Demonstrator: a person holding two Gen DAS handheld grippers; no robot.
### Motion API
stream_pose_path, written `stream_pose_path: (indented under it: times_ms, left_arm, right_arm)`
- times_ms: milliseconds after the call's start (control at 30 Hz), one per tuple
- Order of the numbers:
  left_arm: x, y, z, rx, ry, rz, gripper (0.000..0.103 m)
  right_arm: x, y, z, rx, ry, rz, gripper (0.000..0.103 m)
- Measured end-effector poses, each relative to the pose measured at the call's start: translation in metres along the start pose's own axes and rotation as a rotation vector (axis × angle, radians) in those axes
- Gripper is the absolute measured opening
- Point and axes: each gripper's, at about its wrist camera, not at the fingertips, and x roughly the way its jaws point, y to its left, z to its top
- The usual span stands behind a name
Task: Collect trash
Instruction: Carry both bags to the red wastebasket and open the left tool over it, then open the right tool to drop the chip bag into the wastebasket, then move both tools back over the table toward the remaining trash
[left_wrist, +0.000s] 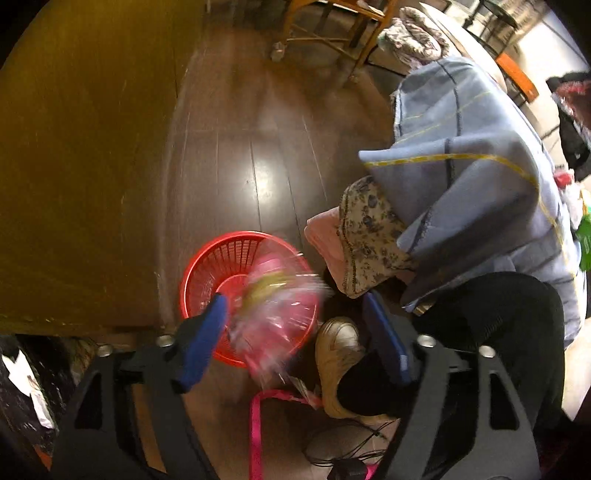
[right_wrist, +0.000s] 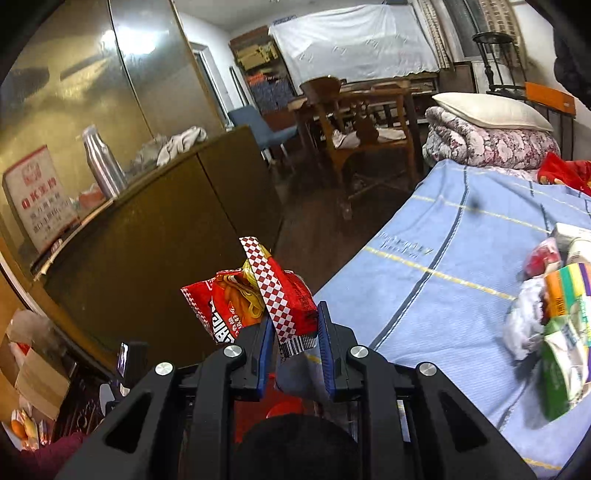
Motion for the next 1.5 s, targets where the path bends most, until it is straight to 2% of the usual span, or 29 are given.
stream_pose_path:
  times_ms: [67, 233, 533, 800, 900, 933, 967, 1233, 1500]
  left_arm:
    - [-0.002, 0.004, 0.000, -0.005, -0.009, 0.020, 0.090]
    - [-0.018, 0.018, -0.003, -0.028, -0.073, 0.116, 0.094]
    - [-0.039, 0.032, -0.014, -0.012, -0.140, 0.241, 0.095]
    - [-0.060, 0.052, -0.019, -0.051, -0.181, 0.250, 0.095]
    - [-0.063, 0.057, -0.020, -0.058, -0.186, 0.274, 0.095]
    - [-0.064, 0.058, -0.020, -0.060, -0.185, 0.279, 0.095]
    - [-0.064, 0.059, -0.021, -0.063, -0.183, 0.283, 0.095]
    - [-0.062, 0.062, -0.021, -0.078, -0.165, 0.276, 0.095]
    - [-0.079, 0.038, -0.018, -0.013, -0.197, 0.292, 0.095]
  right_arm:
    - [0.008, 0.007, -0.003, -0.006, 0.020, -0.001, 0.023]
    - [0.033, 0.020, -0.012, -0.020, 0.089, 0.017, 0.023]
    - [0.094, 0.074, -0.034, -0.124, 0.255, 0.079, 0.023]
    - [0.139, 0.116, -0.050, -0.206, 0.364, 0.123, 0.025]
    - [0.153, 0.126, -0.055, -0.226, 0.407, 0.134, 0.033]
    - [0.158, 0.128, -0.056, -0.226, 0.420, 0.142, 0.045]
    - [0.161, 0.129, -0.057, -0.226, 0.422, 0.138, 0.051]
    - [0.160, 0.125, -0.057, -0.192, 0.420, 0.125, 0.052]
    - [0.132, 0.111, -0.055, -0.165, 0.356, 0.120, 0.052]
